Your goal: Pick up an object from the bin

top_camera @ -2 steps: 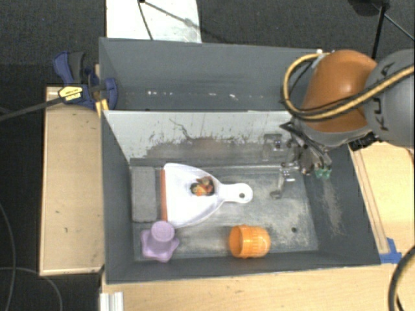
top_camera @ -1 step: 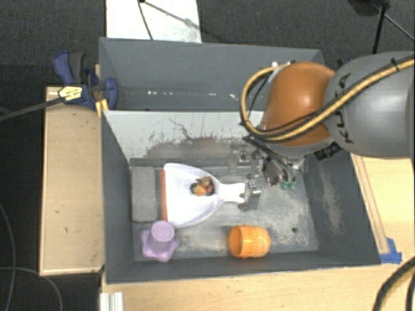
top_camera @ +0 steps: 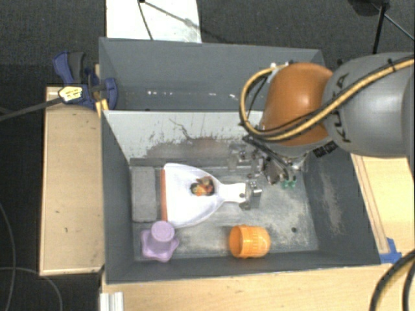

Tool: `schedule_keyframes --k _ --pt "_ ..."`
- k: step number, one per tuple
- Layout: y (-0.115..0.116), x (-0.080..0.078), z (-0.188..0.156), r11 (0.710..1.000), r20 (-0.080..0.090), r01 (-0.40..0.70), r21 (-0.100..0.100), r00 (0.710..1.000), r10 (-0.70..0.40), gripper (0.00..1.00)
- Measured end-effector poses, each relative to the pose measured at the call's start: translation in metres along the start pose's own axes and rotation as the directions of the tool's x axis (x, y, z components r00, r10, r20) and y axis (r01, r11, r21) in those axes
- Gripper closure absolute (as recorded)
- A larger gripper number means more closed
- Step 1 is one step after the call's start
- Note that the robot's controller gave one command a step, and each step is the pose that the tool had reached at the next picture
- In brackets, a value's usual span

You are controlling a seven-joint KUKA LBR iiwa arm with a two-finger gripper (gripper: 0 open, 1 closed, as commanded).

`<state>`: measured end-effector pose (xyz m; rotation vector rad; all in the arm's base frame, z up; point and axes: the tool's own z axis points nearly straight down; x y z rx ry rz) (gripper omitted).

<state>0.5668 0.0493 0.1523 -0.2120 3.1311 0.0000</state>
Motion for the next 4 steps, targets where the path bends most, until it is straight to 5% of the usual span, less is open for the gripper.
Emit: schedule_keyframes --k 1,2,4 --pt "0.0043 -0.0129 0.0825 0.989 0.000 0.150 -0.001 0.989 -0.150 0.00" --pt "0.0017 -0.0126 0.0816 0.991 -0.001 0.134 -0.001 0.991 -0.134 1.00" --pt "0.0017 -0.0127 0.0816 0.991 -0.001 0.134 -0.001 0.991 -0.134 1.00"
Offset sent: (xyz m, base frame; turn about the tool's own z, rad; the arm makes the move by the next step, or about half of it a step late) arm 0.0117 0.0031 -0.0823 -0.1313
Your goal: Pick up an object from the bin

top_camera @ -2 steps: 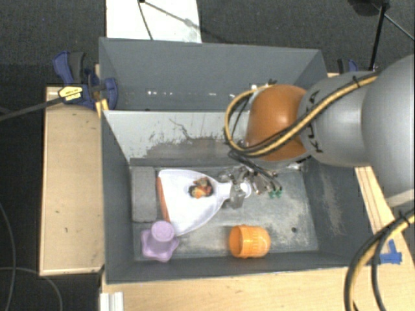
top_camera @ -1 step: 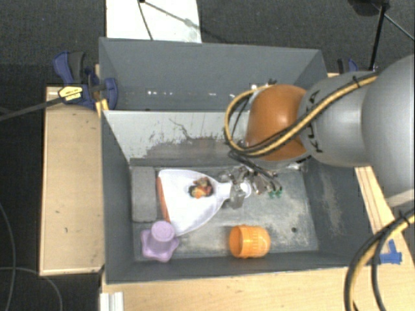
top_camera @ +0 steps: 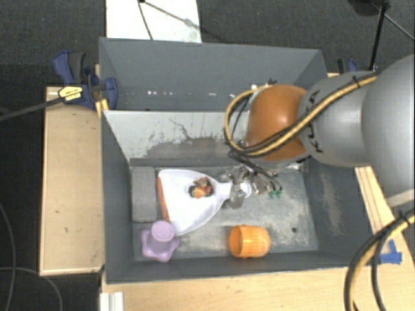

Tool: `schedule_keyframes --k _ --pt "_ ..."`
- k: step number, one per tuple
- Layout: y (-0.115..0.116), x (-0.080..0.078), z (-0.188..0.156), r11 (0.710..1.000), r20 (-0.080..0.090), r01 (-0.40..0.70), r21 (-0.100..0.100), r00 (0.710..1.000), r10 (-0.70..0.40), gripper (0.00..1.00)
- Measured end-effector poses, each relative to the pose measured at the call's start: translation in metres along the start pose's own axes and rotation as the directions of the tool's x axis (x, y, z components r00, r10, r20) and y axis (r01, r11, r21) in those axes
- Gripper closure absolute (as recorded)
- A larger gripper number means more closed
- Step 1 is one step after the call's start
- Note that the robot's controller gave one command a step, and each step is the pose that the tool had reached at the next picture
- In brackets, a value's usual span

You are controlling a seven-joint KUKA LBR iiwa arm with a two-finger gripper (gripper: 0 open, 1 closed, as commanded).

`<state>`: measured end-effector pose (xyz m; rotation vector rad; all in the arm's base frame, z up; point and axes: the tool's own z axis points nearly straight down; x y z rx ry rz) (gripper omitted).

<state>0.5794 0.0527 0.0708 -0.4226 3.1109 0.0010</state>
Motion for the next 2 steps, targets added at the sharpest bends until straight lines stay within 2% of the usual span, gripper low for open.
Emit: schedule_keyframes --k 2 --pt "0.000 0.002 -0.019 1.000 -0.006 0.001 -0.001 1.000 -0.001 1.00"
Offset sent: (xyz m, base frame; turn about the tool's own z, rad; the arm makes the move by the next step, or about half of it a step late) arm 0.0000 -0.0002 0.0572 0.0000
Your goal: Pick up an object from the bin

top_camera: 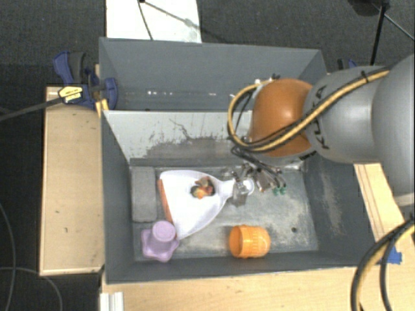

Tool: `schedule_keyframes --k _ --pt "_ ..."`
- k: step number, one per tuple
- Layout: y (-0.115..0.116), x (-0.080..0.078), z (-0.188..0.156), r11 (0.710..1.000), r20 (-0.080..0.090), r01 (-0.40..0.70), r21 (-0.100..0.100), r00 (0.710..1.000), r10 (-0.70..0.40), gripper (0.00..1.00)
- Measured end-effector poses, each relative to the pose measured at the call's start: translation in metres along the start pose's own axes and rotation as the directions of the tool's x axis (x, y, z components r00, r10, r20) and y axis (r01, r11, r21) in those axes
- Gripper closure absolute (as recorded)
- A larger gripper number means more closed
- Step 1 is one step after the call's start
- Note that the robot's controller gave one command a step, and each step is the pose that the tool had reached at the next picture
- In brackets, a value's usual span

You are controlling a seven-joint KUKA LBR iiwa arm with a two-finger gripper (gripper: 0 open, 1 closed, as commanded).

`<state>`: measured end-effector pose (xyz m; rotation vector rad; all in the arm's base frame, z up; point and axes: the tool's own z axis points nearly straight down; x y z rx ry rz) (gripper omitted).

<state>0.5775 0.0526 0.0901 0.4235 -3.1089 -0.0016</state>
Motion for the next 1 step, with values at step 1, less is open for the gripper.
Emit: schedule_keyframes --k 1 --pt "-0.0003 -0.0015 -0.0157 1.000 0.006 0.000 0.001 1.000 0.000 1.00"
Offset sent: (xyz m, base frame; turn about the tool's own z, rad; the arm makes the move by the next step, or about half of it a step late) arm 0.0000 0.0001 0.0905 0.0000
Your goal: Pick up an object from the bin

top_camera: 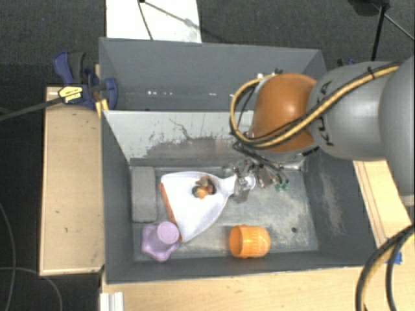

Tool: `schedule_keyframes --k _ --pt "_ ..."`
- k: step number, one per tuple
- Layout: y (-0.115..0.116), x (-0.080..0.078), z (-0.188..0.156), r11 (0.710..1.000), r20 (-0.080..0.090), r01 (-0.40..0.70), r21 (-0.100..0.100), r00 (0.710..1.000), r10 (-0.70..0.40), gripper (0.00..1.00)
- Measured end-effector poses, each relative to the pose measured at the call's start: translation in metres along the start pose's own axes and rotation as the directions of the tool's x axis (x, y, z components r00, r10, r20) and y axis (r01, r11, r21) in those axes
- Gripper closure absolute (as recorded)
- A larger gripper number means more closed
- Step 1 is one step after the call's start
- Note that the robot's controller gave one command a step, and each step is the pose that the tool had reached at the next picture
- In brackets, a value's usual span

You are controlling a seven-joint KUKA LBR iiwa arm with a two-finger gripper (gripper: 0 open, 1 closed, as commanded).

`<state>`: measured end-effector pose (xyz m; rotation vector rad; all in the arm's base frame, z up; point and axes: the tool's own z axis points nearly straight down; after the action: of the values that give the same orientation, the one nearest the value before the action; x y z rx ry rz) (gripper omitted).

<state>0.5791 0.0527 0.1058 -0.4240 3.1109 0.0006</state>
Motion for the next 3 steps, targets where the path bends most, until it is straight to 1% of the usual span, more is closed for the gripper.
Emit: schedule_keyframes --k 1,2,3 --pt "0.000 0.001 -0.016 1.000 -0.006 0.000 -0.001 1.000 0.000 1.00" --pt "0.000 0.002 -0.038 1.000 -0.006 0.000 -0.001 1.000 0.000 1.00" --pt "0.000 0.000 -0.057 1.000 0.001 -0.001 0.001 1.000 0.001 1.00"
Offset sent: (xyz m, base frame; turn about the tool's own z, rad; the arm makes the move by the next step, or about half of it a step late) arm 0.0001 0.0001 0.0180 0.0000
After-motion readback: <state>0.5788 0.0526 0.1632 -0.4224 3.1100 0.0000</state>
